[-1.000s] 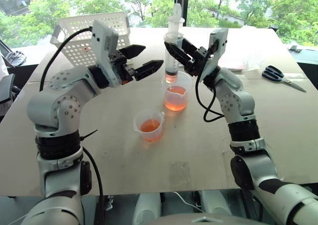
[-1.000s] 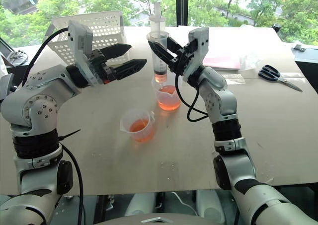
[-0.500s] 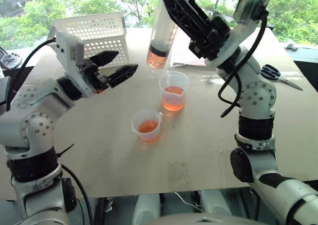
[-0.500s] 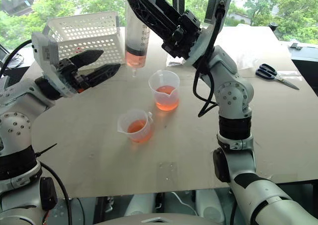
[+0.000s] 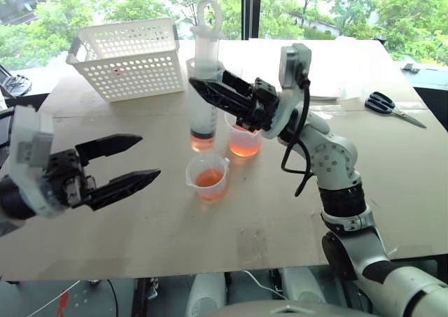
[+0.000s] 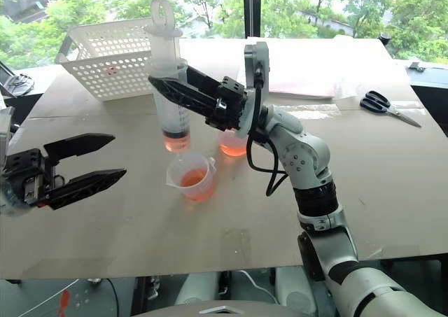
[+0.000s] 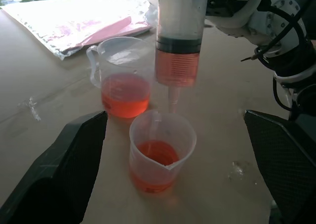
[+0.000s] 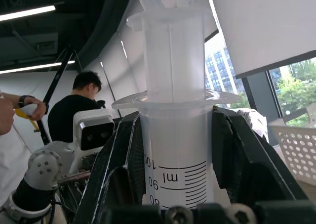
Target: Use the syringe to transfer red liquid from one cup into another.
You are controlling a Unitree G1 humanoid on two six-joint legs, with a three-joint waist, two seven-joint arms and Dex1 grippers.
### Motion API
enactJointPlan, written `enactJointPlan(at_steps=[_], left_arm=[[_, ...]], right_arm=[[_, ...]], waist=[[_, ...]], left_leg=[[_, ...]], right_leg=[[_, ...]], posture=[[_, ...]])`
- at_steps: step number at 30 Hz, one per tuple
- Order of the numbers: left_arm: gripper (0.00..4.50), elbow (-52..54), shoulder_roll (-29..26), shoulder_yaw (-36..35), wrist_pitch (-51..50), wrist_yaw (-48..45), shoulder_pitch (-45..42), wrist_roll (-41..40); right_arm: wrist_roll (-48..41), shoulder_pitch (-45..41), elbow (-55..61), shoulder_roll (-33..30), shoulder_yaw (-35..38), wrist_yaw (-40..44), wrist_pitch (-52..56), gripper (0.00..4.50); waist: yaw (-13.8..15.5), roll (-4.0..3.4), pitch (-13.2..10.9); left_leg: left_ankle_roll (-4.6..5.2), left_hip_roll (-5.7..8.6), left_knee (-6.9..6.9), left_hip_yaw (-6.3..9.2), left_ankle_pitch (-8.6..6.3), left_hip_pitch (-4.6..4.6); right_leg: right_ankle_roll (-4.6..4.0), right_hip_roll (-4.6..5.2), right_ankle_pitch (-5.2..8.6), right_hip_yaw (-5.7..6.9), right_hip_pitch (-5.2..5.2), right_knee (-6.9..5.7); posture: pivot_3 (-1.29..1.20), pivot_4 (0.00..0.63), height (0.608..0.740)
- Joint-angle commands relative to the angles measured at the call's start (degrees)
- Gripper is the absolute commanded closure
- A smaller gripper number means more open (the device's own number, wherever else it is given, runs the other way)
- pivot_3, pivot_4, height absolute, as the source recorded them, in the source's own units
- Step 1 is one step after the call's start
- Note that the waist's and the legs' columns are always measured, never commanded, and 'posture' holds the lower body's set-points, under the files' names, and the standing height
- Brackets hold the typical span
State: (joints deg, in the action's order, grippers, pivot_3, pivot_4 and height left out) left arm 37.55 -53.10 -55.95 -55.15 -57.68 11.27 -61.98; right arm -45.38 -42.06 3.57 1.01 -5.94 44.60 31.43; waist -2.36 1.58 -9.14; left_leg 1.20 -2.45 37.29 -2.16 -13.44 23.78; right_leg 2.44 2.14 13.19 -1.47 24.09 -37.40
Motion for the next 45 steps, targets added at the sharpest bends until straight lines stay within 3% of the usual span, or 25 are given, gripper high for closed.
enactJointPlan(at_steps=[1,5,11,16,18,22,24,26,32,40,45], left_arm=[[0.00,2.5,1.7,-6.0,2.3,0.7,2.9,-1.6],[0.00,3.5,5.9,-9.5,5.8,-1.1,8.6,-2.8],[0.00,4.0,5.2,-9.7,6.7,0.1,12.6,-6.7],[0.00,3.0,3.2,-6.7,7.1,5.7,10.7,-8.3],[0.00,2.0,1.2,-4.0,6.9,10.9,7.0,-9.6],[0.00,-2.6,-8.0,4.8,4.3,22.7,-4.5,-11.3],[0.00,-5.8,-10.9,9.9,4.1,26.3,-11.3,-13.7],[0.00,-7.7,-13.0,15.5,4.6,26.9,-16.8,-10.9],[0.00,-14.2,-11.8,34.5,7.6,24.5,-34.0,-1.4],[0.00,-19.3,-8.7,44.5,10.3,18.2,-43.7,9.4],[2.12,-18.8,-6.5,44.8,11.1,14.7,-44.5,11.1]], right_arm=[[0.8,-0.2,0.6,0.4,-0.2,2.4,-2.5,3.05],[3.2,0.4,-1.7,0.7,-1.4,4.7,-4.7,3.05],[7.9,2.7,-4.5,0.8,-4.8,8.7,-8.8,3.05],[11.8,3.8,-7.7,0.5,-6.3,10.8,-12.2,3.05],[12.8,3.9,-8.7,0.5,-6.3,11.4,-12.9,3.05],[15.0,4.6,-10.6,0.3,-7.1,12.7,-15.0,3.05],[16.0,4.9,-11.4,0.4,-7.5,13.3,-16.2,3.05],[16.3,5.2,-12.2,1.1,-7.3,13.6,-17.2,3.05],[18.7,5.0,-13.6,2.0,-8.1,13.9,-19.8,3.05],[20.6,4.8,-13.8,2.9,-8.6,13.7,-21.6,3.05],[20.7,5.3,-12.5,3.5,-8.8,12.8,-21.1,3.05]], waist=[[0.0,-0.03,0.0],[-0.2,-0.03,0.0],[0.1,0.01,0.0],[0.1,0.00,0.0],[0.2,-0.01,0.0],[0.4,0.01,0.0],[0.4,0.06,0.0],[0.1,0.10,0.0],[0.1,0.10,0.0],[0.2,0.12,0.0],[0.2,0.13,0.0]], left_leg=[[0.00,0.01,-0.01,-0.01,0.00,-0.01],[-0.01,-0.01,-0.03,-0.06,0.00,-0.06],[-0.01,0.00,-0.02,0.00,0.00,-0.04],[-0.01,0.02,-0.02,0.00,0.00,-0.05],[-0.01,0.02,-0.02,0.03,0.00,-0.05],[-0.04,0.12,0.01,0.18,0.02,-0.03],[-0.08,0.13,0.00,0.19,0.04,-0.05],[-0.08,0.15,0.00,0.16,0.04,-0.07],[-0.17,0.21,-0.11,0.04,0.09,0.03],[-0.18,0.19,-0.10,-0.21,0.09,0.04],[-0.18,0.19,-0.09,-0.21,0.09,0.05]], right_leg=[[-0.02,0.00,0.01,0.00,0.01,-0.01],[-0.06,0.00,0.03,-0.03,0.01,0.00],[-0.10,0.02,0.06,0.03,-0.01,0.00],[-0.10,0.01,0.06,0.03,-0.01,0.00],[-0.10,0.01,0.06,0.05,-0.02,0.00],[-0.09,-0.02,0.06,0.12,-0.05,-0.03],[-0.07,-0.08,0.04,0.10,-0.07,-0.03],[0.03,-0.08,-0.01,0.06,-0.10,-0.01],[0.12,-0.17,-0.07,0.15,-0.01,0.00],[0.13,-0.18,-0.07,0.07,0.01,0.00],[0.14,-0.18,-0.07,0.07,0.01,-0.01]], posture=[[0.00,0.150,0.740],[0.00,0.150,0.740],[0.00,0.150,0.740],[0.00,0.150,0.740],[0.00,0.150,0.740],[0.00,0.150,0.740],[0.00,0.150,0.740],[0.00,0.150,0.740],[0.00,0.150,0.740],[0.00,0.150,0.740],[0.00,0.150,0.740]])
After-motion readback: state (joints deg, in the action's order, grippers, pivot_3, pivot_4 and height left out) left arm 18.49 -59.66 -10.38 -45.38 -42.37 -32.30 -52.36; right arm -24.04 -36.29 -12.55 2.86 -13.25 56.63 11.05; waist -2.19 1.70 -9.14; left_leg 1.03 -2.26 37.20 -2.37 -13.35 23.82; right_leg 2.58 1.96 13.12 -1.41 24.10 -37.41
